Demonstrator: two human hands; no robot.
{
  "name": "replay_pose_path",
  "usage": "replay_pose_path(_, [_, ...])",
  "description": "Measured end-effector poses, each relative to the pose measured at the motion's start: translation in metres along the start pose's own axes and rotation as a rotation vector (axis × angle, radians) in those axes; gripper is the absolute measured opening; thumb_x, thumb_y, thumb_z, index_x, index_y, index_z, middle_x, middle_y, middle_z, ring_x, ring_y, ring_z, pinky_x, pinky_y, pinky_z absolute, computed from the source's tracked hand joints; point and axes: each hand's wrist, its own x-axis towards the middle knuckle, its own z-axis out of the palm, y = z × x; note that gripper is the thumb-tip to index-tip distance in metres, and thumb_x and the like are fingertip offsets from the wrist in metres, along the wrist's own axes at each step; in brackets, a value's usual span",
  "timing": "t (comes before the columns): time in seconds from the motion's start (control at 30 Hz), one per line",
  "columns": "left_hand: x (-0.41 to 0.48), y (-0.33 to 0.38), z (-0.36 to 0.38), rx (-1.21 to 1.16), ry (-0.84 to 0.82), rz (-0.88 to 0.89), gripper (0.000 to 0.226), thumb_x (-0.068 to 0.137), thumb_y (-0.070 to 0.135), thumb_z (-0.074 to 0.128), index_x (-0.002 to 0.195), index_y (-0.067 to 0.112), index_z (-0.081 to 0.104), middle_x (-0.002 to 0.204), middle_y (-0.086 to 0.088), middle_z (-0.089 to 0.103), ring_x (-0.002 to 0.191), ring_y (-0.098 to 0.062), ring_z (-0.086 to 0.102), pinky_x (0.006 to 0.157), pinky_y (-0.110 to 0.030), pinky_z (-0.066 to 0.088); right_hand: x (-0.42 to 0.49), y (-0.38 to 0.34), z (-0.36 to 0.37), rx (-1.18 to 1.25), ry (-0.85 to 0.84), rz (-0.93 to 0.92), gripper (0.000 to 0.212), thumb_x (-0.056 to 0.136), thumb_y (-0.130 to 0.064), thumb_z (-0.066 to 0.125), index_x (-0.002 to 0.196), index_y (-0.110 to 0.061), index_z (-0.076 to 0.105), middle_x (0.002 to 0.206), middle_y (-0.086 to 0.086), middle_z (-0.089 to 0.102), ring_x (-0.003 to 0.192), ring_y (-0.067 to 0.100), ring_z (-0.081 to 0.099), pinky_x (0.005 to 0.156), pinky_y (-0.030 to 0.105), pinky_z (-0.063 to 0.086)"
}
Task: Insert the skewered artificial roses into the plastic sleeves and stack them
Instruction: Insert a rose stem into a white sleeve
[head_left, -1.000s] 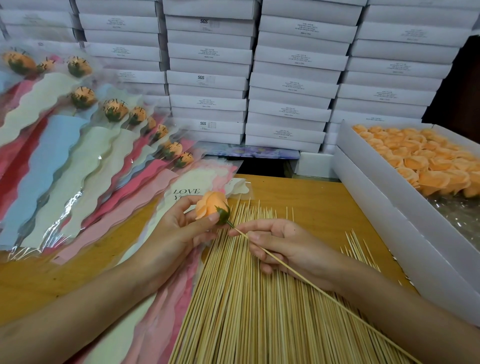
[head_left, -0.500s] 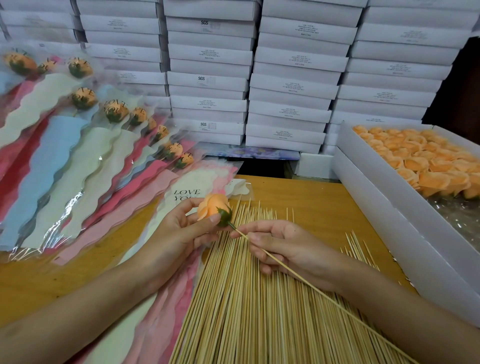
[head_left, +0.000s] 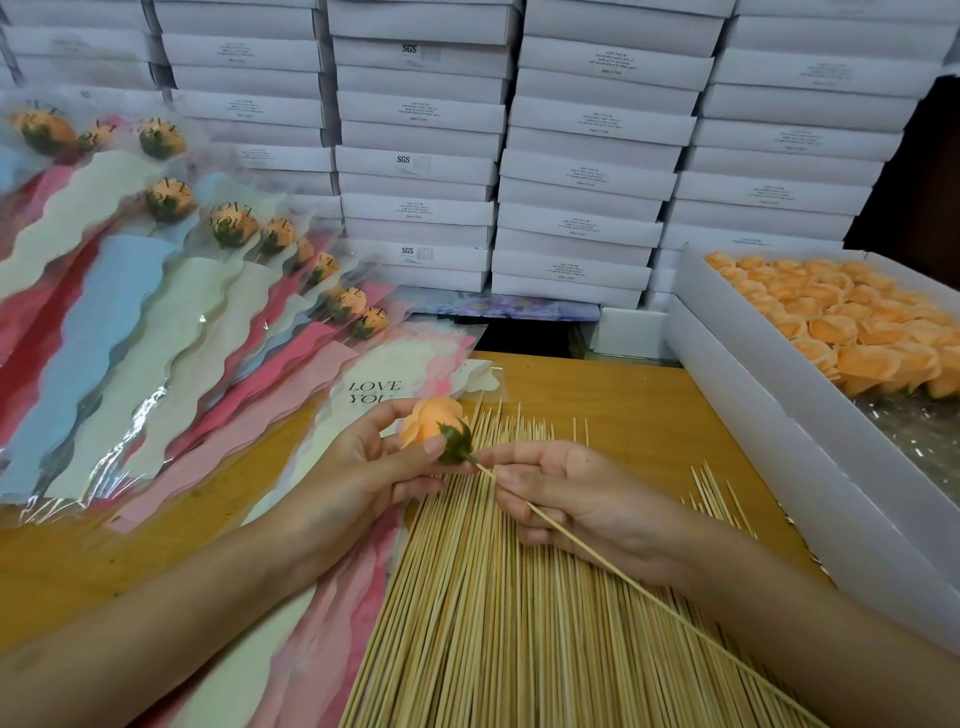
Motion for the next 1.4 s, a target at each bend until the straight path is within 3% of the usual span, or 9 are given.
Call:
replay_pose_path(0.37, [0.007,0.019,-0.011,-0.038,0.118,0.121,0.042,0.082,0.021,0.07,0.12,0.008,0.056,0.101,-0.011,0.072,0.077,-0.017,0.071,0.06,-0.02,0.056,-0.006,-0.012,0.0,-0.024,-0.191,-0.012,0.019,0.092,-0.022,0.059,0.103,-0.011,0.068,0.067,-0.005,0.057,0.044,-0.001,0.042,0.047,0.012,0.037])
replay_pose_path(0.5, [0.018,0.044,-0.032,-0.072,0.228,0.123,0.023,0.08,0.022,0.067,0.099,0.011,0.063,0.086,-0.004,0.07,0.066,-0.009,0.067,0.053,-0.016,0.053,-0.007,-0.013,0.001,-0.067,-0.223,0.002,0.016,0.092,-0.021,0.058,0.099,-0.013,0.07,0.067,-0.005,0.057,0.044,-0.002,0.042,0.047,0.011,0.037])
replay_pose_path(0.6, [0.024,0.055,-0.048,-0.116,0.332,0.082,0.026,0.079,0.023,0.066,0.1,0.008,0.063,0.089,-0.006,0.071,0.072,-0.008,0.071,0.056,-0.015,0.056,-0.007,-0.013,-0.001,-0.084,-0.222,0.006,0.016,0.095,-0.017,0.055,0.098,-0.014,0.071,0.067,-0.005,0.059,0.044,-0.002,0.043,0.048,0.011,0.039])
replay_pose_path(0.7, [0.024,0.064,-0.06,-0.128,0.265,0.038,0.03,0.087,0.023,0.059,0.112,0.007,0.062,0.104,-0.01,0.074,0.09,-0.014,0.073,0.067,-0.018,0.059,-0.006,-0.011,-0.004,-0.093,-0.201,-0.024,0.016,0.095,-0.018,0.057,0.099,-0.014,0.071,0.068,-0.005,0.059,0.044,-0.002,0.043,0.048,0.011,0.039])
replay_pose_path(0.77, [0.023,0.067,-0.067,0.029,0.233,0.036,0.03,0.093,0.02,0.054,0.12,0.01,0.058,0.112,-0.011,0.072,0.102,-0.02,0.07,0.077,-0.024,0.059,-0.004,-0.01,-0.007,-0.093,-0.164,-0.075,0.016,0.092,-0.021,0.06,0.101,-0.013,0.071,0.068,-0.004,0.059,0.045,-0.001,0.043,0.048,0.012,0.04])
replay_pose_path(0.93, [0.026,0.046,-0.083,0.894,0.333,-0.011,0.03,0.096,0.02,0.058,0.126,0.017,0.056,0.121,-0.005,0.065,0.104,-0.02,0.062,0.095,-0.034,0.046,-0.001,-0.009,-0.02,-0.062,0.043,-0.223,0.02,0.089,-0.023,0.062,0.102,-0.013,0.073,0.068,-0.003,0.057,0.048,0.0,0.044,0.048,0.013,0.041])
replay_pose_path(1.07, [0.024,0.028,-0.085,1.209,0.233,-0.033,0.041,0.095,0.036,0.055,0.135,0.028,0.048,0.139,-0.002,0.051,0.118,-0.016,0.049,0.102,-0.032,0.037,0.001,-0.006,-0.028,-0.046,0.25,-0.317,0.021,0.086,-0.023,0.061,0.101,-0.014,0.073,0.068,-0.003,0.059,0.05,0.002,0.046,0.05,0.016,0.043])
replay_pose_path(1.3, [0.025,0.017,-0.081,1.291,0.192,0.048,0.048,0.092,0.033,0.062,0.138,0.025,0.051,0.147,-0.002,0.044,0.133,-0.015,0.039,0.094,-0.02,0.025,0.002,-0.001,-0.031,-0.044,0.423,-0.351,0.027,0.086,-0.024,0.061,0.107,-0.01,0.068,0.068,-0.003,0.058,0.052,0.003,0.045,0.053,0.017,0.042])
replay_pose_path(1.4, [0.026,0.015,-0.085,1.264,0.187,0.032,0.049,0.09,0.037,0.062,0.137,0.026,0.052,0.131,-0.007,0.054,0.11,-0.01,0.042,0.088,-0.022,0.029,0.002,0.001,-0.031,-0.055,0.435,-0.341,0.028,0.087,-0.024,0.06,0.109,-0.009,0.067,0.067,-0.004,0.057,0.053,0.003,0.045,0.055,0.018,0.042])
